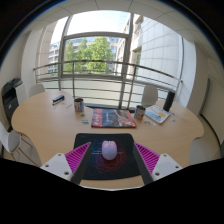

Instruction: Arrange mouse

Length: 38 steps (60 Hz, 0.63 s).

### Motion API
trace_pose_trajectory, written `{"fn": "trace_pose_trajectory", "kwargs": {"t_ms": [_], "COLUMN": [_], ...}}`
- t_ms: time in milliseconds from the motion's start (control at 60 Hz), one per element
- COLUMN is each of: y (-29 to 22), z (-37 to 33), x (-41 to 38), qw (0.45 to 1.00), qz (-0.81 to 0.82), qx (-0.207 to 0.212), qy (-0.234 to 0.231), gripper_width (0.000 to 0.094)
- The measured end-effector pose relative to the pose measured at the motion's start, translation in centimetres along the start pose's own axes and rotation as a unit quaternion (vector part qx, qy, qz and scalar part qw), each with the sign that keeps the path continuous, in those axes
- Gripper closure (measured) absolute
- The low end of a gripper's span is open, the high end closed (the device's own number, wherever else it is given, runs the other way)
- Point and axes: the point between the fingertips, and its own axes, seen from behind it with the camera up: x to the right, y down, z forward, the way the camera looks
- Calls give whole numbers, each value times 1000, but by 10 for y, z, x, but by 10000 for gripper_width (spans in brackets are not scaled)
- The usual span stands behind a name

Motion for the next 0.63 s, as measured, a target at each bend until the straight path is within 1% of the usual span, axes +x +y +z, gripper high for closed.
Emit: {"fn": "trace_pose_trajectory", "kwargs": {"t_ms": [150, 350, 500, 567, 633], "y": [10, 42, 60, 60, 58], "z": [-76, -154, -181, -186, -190], "x": [-9, -27, -35, -33, -36], "qw": [1000, 1000, 1000, 1000, 1000], "qz": [-3, -5, 2, 6, 10], "qx": [17, 14, 8, 9, 12], "qy": [7, 7, 7, 13, 10], "gripper_width": [94, 92, 93, 94, 95]}}
